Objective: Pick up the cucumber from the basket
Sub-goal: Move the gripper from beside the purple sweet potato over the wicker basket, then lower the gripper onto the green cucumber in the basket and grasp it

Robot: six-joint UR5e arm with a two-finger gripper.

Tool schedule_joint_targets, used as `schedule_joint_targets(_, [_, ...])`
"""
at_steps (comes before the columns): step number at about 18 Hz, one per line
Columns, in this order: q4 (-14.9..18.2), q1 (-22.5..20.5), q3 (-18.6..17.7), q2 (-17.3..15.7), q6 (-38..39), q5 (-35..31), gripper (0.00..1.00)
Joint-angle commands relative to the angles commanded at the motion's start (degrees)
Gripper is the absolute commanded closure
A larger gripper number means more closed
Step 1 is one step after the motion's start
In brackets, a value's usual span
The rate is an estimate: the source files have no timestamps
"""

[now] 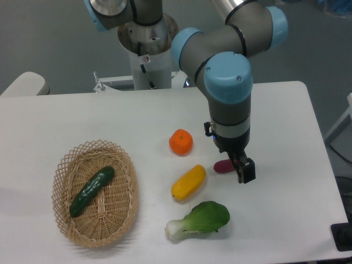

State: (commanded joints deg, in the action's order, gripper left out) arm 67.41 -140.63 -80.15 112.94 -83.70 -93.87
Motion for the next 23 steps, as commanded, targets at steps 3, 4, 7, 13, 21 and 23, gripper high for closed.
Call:
schedule_joint_targets(3, [0.17,2.55,-0.44,0.44,9.58,0.09,0.00])
schedule_joint_targets(4, [0.26,3.43,-0.70,0.44,12.39,0.61,0.00])
schedule_joint_targets(7, [-0.09,6.59,-2.81,0.62,23.37,1.06,0.00])
schedule_joint_targets(13, [-0.09,11.78,-6.23,0.09,38.34,6.68,0.00])
schedule_joint_targets(21, [-2.89,21.53,-12.12,0.00,51.33,6.68,0.00])
schedule_joint_targets(23, [-7.01,22.94,-14.75,0.00,54.77,6.24,0.00])
